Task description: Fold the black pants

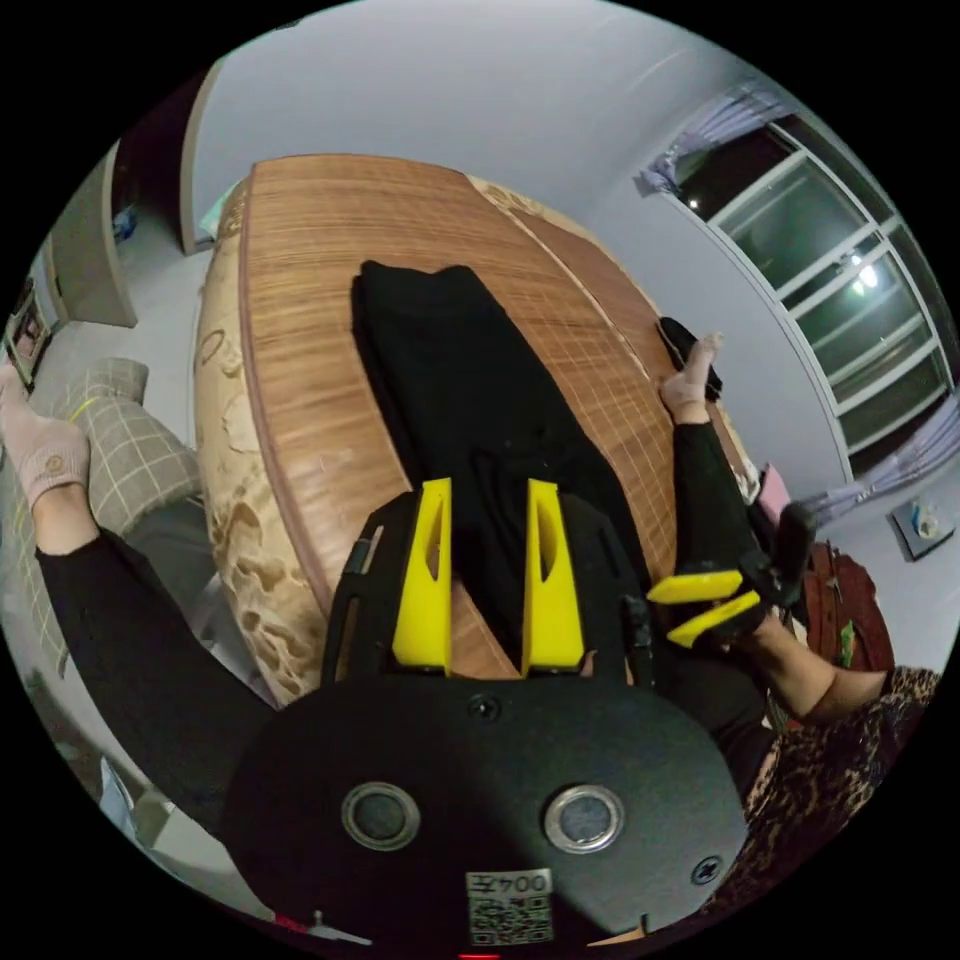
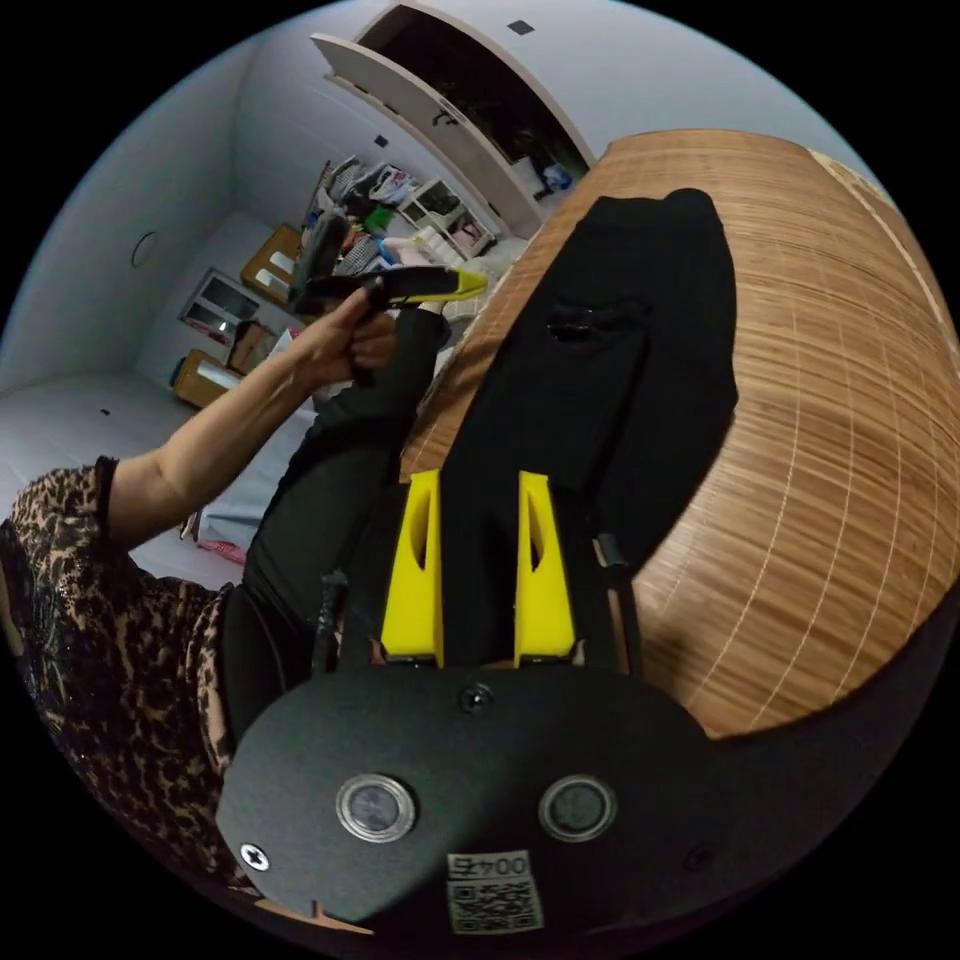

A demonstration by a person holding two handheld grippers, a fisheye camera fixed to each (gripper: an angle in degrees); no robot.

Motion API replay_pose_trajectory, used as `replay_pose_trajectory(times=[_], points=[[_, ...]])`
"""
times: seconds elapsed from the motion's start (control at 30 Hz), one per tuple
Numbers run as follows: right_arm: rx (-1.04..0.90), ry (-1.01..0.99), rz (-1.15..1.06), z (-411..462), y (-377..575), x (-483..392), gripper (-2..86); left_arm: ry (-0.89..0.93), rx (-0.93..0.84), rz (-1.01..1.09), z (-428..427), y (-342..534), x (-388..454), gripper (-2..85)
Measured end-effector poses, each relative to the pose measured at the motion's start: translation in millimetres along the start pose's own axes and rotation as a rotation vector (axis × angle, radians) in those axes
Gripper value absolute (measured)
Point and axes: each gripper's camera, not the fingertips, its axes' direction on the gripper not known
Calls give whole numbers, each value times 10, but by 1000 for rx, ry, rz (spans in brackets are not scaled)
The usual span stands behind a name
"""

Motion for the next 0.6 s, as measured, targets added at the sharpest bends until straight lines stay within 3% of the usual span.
replay_pose_trajectory(times=[0.23, 0.4, 0.6], points=[[-14, -85, 69, 47, 142, 423, 89, -41, 15, -99, 180, -1184, -593, 140], [-8, -190, 124, -45, 191, 659, 83, -73, 13, -92, 291, -1642, -858, 152], [-9, -241, 145, -147, 216, 775, 84, 26, 4, -28, 427, -1894, -1031, 154]])
